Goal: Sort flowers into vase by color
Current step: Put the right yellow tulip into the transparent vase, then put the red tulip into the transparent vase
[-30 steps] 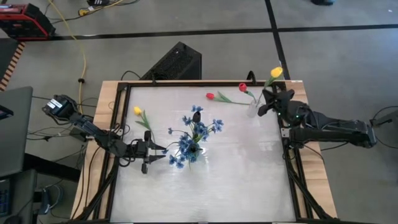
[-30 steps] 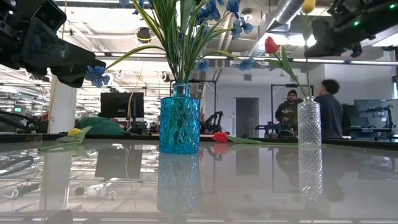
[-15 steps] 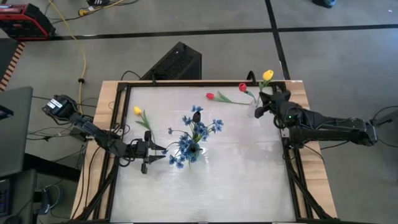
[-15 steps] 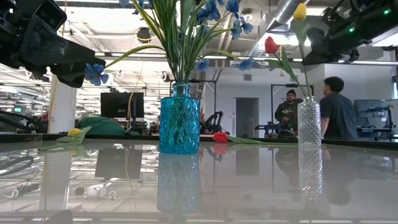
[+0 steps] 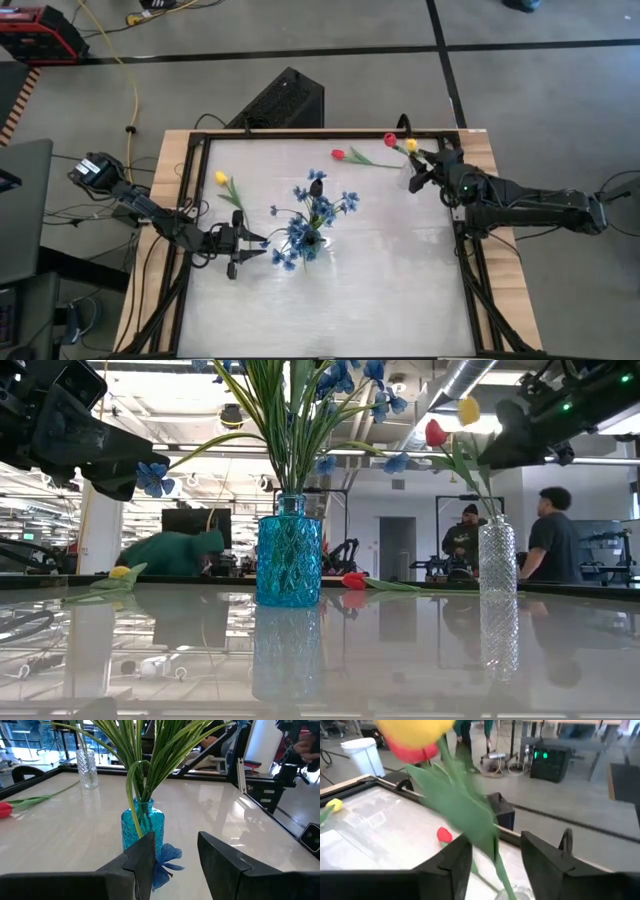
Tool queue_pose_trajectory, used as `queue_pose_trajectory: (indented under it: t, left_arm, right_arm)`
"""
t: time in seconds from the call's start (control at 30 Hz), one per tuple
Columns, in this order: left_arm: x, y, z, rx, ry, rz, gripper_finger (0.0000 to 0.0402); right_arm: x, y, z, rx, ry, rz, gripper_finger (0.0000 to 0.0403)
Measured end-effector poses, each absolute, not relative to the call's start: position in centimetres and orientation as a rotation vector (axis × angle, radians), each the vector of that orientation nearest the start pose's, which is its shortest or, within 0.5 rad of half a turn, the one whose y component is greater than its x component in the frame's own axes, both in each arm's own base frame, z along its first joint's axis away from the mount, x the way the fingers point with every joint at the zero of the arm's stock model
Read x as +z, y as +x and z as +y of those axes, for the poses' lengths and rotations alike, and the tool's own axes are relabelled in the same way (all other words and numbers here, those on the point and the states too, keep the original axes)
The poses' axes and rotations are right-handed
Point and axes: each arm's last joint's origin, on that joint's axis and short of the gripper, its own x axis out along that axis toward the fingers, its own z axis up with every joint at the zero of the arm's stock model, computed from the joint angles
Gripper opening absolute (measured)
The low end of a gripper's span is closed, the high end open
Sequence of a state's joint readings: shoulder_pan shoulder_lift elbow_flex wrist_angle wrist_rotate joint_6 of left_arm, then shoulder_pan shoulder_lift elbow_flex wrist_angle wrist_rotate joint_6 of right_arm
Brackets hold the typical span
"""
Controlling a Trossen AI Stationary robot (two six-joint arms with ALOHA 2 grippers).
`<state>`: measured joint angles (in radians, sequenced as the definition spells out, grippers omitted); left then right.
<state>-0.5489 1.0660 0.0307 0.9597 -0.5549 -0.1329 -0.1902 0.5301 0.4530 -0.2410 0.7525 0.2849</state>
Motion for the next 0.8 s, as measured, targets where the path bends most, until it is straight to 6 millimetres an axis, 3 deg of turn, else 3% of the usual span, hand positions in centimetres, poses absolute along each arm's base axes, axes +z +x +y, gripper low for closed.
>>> queue_pose_trajectory:
  t: [0.27,0.43,0.57,0.8]
  left_arm:
    - [14.7,14.5,-7.1,0.011,-0.084,0.065,0.0137]
    - [14.7,14.5,-7.1,0.011,-0.082,0.069,0.0137]
    - [14.7,14.5,-7.1,0.01,-0.082,0.069,0.0137]
    - [14.7,14.5,-7.1,0.01,-0.083,0.068,0.0137]
  right_arm:
    - [27.4,10.6,-4.0,-0.997,0.29,0.332,0.0216]
    - [29.1,10.4,-3.6,-0.91,0.43,0.397,0.0214]
    - [29.7,11.3,-3.3,-0.777,0.539,0.459,0.02]
    - [29.0,13.9,-2.3,-0.59,0.646,0.617,0.0172]
